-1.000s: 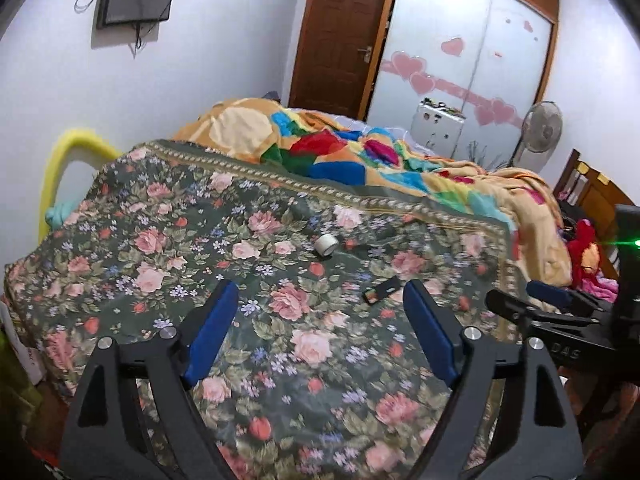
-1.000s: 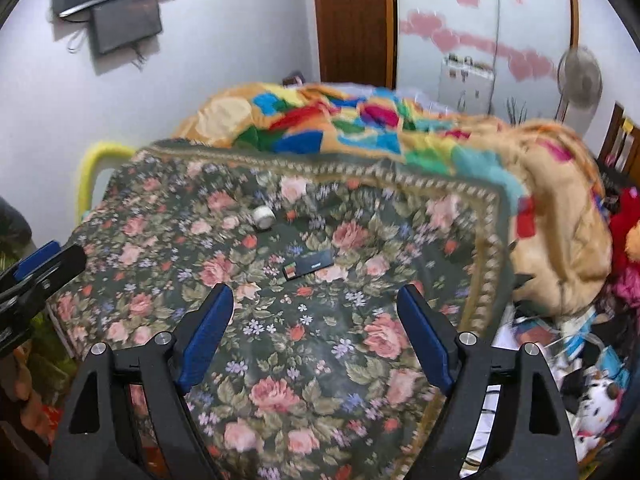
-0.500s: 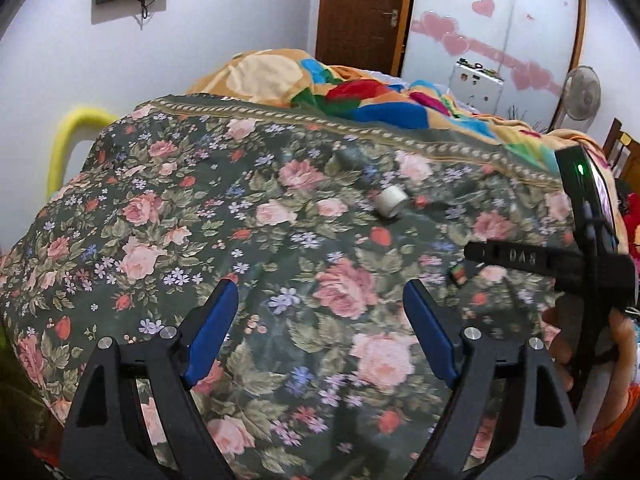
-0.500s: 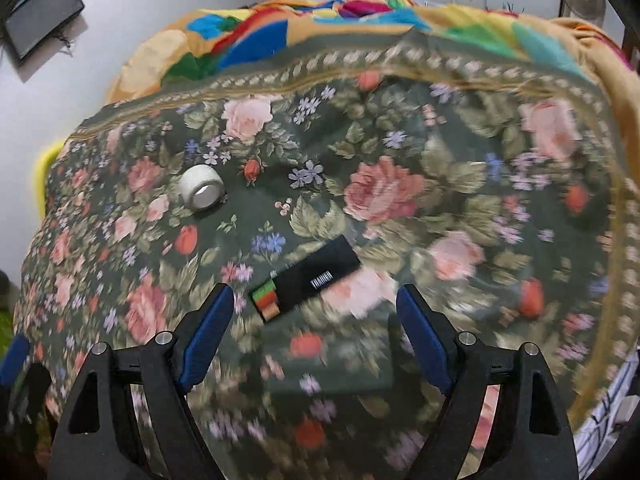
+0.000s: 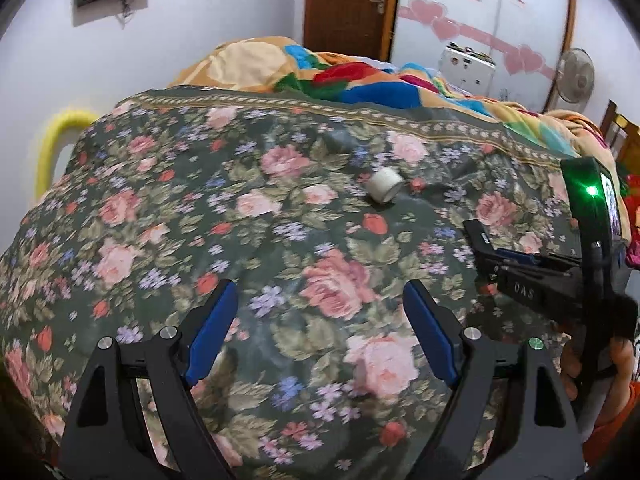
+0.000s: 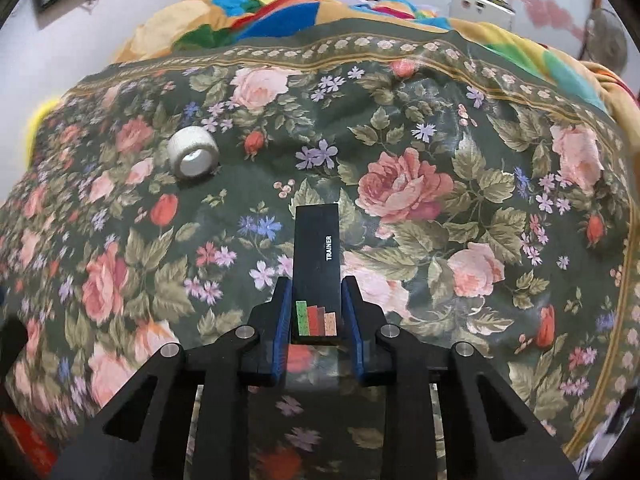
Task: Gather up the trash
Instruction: 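Grasp the white tape roll with the left gripper while the right grasps the black TRAINER card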
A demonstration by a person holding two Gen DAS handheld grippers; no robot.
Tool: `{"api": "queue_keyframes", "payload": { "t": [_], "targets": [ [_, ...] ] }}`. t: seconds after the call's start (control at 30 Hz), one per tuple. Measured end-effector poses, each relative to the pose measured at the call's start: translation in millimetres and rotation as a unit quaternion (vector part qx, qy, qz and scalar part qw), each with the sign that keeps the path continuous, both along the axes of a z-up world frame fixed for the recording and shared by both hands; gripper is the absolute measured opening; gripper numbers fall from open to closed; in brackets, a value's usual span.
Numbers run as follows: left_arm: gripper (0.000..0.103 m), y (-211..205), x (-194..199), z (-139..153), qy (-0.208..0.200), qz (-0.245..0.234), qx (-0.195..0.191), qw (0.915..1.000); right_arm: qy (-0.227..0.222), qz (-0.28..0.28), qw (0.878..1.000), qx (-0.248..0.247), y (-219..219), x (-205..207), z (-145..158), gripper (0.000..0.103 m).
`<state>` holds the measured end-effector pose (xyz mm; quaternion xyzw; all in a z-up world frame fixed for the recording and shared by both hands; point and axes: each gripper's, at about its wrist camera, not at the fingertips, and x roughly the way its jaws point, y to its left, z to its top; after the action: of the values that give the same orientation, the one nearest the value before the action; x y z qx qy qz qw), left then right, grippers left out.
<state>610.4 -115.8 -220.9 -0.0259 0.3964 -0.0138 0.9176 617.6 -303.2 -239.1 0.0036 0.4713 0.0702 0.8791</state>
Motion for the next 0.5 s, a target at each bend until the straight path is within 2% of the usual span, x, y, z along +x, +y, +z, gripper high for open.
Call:
{"api": "queue_keyframes", "payload": {
  "t": [0.07,0.2,0.4,0.5],
  "targets": [
    [0.084,-7,10,-1,0.011,-0.010,-0.004,0.9999,-0.007,0.022,1.000,0.004,-9,-2,1,0.023],
    [0.084,-27,41,-5,0.024,-0.035,-0.010,0.9991,-0.024,0.026,0.999,0.018,-29,-14,8,0.023],
    [0.084,-48,100,-20,0.033,-0.024,-0.016,0.9990,-0.044,0.010,0.998,0.039,-57,-26,25,0.023],
    [0.084,-51,124,-28,0.037,-0.008,-0.030,0.9988,-0.049,0.007,0.998,0.037,-49,-20,22,0.023]
  ]
}}
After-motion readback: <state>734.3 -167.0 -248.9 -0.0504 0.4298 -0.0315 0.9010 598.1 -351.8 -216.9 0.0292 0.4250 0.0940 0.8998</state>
